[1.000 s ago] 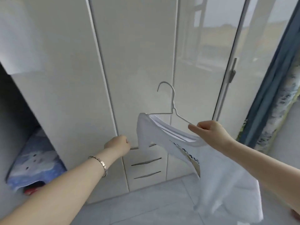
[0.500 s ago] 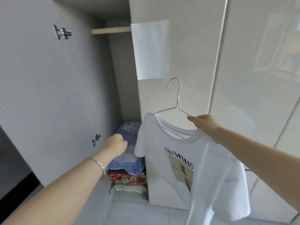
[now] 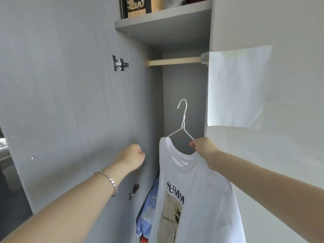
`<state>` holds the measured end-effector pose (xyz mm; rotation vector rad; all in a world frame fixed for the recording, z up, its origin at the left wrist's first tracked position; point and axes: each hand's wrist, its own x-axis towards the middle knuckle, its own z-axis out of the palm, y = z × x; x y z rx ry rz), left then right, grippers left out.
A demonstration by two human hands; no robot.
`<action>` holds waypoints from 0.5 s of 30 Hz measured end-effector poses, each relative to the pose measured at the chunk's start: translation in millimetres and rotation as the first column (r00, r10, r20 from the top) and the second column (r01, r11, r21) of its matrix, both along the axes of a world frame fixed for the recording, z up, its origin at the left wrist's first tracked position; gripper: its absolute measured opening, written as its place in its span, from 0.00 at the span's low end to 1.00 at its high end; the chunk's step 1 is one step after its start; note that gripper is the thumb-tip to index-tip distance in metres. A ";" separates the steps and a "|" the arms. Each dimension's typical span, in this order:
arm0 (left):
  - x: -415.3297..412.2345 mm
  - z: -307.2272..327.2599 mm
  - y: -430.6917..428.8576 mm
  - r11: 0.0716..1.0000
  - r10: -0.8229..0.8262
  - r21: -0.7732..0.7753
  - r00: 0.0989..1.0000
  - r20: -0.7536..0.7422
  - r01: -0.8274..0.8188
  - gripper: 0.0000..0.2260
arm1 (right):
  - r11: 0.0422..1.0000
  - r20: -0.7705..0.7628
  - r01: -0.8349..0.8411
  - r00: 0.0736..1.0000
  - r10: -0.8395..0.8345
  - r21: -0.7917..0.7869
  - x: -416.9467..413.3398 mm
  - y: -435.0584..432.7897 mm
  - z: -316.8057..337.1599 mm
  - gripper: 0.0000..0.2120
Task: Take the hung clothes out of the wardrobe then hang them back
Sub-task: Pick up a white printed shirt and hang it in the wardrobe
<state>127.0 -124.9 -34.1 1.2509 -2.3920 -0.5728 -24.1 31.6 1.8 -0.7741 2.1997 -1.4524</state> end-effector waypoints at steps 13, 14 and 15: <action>-79.4 83.7 -182.3 0.987 -0.051 -0.155 0.998 -0.021 0.047 0.07 | 0.986 0.037 -0.002 0.999 0.008 -0.166 -60.4 -201.9 105.0 0.16; -86.0 87.8 -194.8 0.989 -0.066 -0.136 0.997 -0.046 0.059 0.07 | 0.984 0.028 0.012 1.000 -0.007 -0.180 -66.2 -214.6 111.9 0.16; -93.3 92.3 -206.7 0.990 -0.078 -0.126 0.995 -0.066 0.069 0.07 | 0.981 0.024 0.020 1.000 -0.016 -0.194 -71.9 -228.0 120.1 0.16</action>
